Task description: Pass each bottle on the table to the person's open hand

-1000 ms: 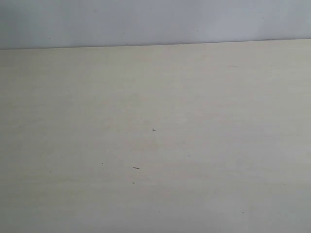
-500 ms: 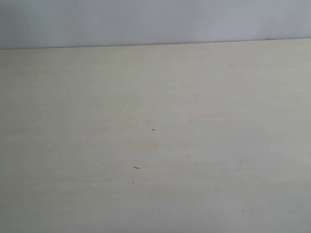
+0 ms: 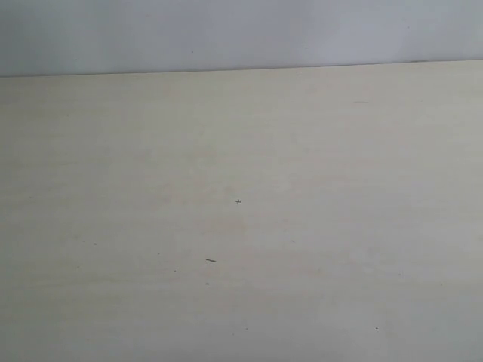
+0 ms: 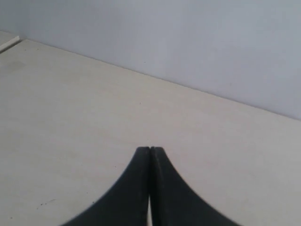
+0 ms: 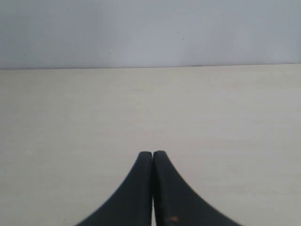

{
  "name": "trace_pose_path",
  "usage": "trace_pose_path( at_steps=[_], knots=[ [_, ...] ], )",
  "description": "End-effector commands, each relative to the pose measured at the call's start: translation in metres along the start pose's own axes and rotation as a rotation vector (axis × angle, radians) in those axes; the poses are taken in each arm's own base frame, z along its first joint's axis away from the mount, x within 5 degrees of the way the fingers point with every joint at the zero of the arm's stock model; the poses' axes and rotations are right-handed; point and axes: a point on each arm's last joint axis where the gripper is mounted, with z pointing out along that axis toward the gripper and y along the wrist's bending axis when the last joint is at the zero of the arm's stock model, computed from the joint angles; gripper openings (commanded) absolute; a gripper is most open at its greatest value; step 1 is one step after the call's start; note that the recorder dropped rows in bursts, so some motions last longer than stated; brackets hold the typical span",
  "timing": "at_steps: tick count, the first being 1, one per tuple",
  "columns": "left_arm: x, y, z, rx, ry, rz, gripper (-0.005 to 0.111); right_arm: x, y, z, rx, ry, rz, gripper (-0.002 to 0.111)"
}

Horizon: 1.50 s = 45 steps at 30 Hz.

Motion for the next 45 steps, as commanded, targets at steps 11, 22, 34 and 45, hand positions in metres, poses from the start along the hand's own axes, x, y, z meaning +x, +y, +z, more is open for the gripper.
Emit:
trace_pose_path(
  at_steps=[11, 22, 34, 45],
  knots=[
    [-0.004, 0.001, 0.000, 0.001, -0.042, -0.036, 0.000, 0.000, 0.000, 0.000, 0.005, -0.010, -0.002, 0.000],
    [-0.003, -0.002, 0.000, 0.029, -0.034, -0.078, 0.000, 0.000, 0.000, 0.000, 0.005, -0.010, 0.000, 0.000],
    [0.013, 0.003, 0.001, 0.004, 0.024, -0.091, 0.000, 0.000, 0.000, 0.000, 0.005, -0.010, 0.000, 0.000],
    [0.026, 0.006, 0.001, -0.019, 0.148, 0.094, 0.000, 0.000, 0.000, 0.000, 0.005, -0.010, 0.000, 0.000]
  ],
)
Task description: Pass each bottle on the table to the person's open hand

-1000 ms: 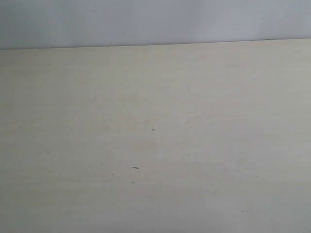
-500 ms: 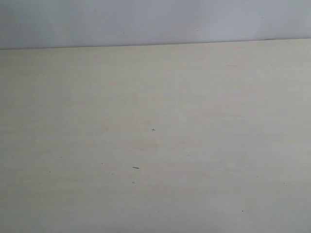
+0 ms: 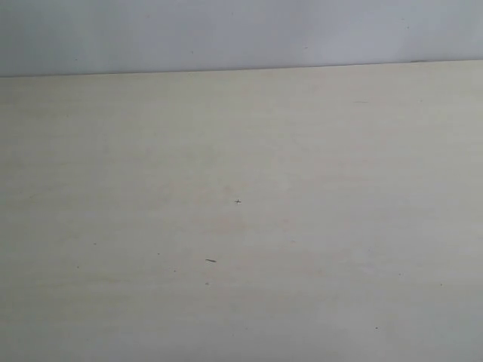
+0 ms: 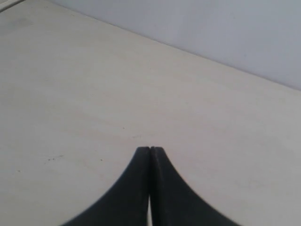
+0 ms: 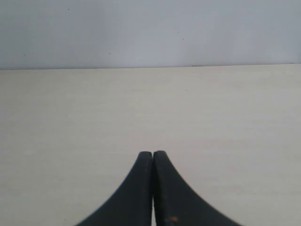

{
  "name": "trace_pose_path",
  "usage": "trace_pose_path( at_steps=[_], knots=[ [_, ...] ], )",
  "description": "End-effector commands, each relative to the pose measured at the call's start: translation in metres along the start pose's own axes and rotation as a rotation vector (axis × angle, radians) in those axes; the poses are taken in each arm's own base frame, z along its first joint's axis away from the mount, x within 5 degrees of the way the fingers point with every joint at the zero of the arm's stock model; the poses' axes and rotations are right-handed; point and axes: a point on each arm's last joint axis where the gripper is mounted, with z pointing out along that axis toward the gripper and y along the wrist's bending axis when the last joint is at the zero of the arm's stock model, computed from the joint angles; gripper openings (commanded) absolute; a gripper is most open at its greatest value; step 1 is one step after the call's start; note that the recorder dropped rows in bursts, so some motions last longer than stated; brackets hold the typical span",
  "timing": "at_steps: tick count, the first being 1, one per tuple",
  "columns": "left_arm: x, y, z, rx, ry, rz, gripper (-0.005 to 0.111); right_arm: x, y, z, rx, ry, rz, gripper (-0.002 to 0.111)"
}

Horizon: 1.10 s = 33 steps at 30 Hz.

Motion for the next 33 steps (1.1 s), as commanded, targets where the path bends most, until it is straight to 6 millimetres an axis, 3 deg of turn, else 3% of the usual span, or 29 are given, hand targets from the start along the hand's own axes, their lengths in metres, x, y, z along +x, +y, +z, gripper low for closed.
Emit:
trace_pose_path(
  at_steps=[1, 21, 33],
  knots=[
    [0.004, 0.001, 0.000, -0.003, 0.026, 0.131, 0.000, 0.000, 0.000, 0.000, 0.005, -0.010, 0.000, 0.000],
    [-0.003, 0.003, -0.003, -0.051, 0.066, 0.177, 0.000, 0.000, 0.000, 0.000, 0.003, -0.019, -0.002, 0.000],
    [-0.007, -0.007, -0.004, 0.049, 0.047, 0.296, 0.000, 0.000, 0.000, 0.000, 0.004, -0.015, -0.002, 0.000]
  ],
)
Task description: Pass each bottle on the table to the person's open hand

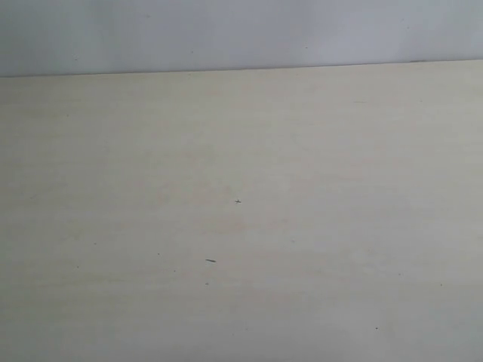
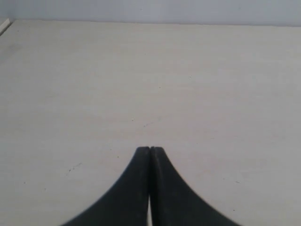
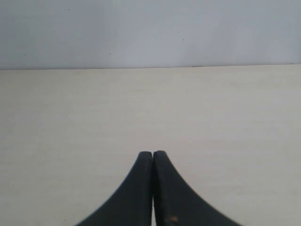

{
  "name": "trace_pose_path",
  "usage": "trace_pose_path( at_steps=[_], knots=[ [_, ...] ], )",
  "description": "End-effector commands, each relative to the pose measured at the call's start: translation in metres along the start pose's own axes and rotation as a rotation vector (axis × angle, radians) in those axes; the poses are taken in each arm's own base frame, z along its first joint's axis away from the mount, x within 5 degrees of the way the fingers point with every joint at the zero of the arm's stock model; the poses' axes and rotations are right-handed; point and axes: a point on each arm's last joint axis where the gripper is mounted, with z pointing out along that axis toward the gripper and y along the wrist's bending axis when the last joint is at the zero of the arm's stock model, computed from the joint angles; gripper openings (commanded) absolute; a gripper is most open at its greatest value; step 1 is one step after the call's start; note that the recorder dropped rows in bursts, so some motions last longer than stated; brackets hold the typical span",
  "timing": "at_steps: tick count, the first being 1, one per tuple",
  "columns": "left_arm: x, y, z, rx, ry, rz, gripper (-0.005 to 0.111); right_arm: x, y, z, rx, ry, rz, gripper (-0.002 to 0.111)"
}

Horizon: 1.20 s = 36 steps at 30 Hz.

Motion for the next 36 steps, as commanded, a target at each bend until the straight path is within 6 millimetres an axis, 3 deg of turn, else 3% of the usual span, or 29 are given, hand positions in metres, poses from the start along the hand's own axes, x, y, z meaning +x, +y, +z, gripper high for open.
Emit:
trace_pose_path(
  at_steps=[1, 7, 16, 36],
  knots=[
    [-0.004, -0.001, -0.001, 0.015, -0.018, -0.046, 0.000, 0.000, 0.000, 0.000, 0.004, -0.015, -0.002, 0.000],
    [0.003, 0.001, -0.003, -0.013, 0.028, -0.053, 0.000, 0.000, 0.000, 0.000, 0.004, -0.015, -0.002, 0.000],
    [0.029, 0.003, -0.018, 0.000, -0.178, -0.068, 0.000, 0.000, 0.000, 0.000, 0.004, -0.015, 0.000, 0.000],
    [0.033, 0.004, -0.019, -0.009, -0.165, -0.069, 0.000, 0.000, 0.000, 0.000, 0.004, -0.015, -0.002, 0.000]
  ],
)
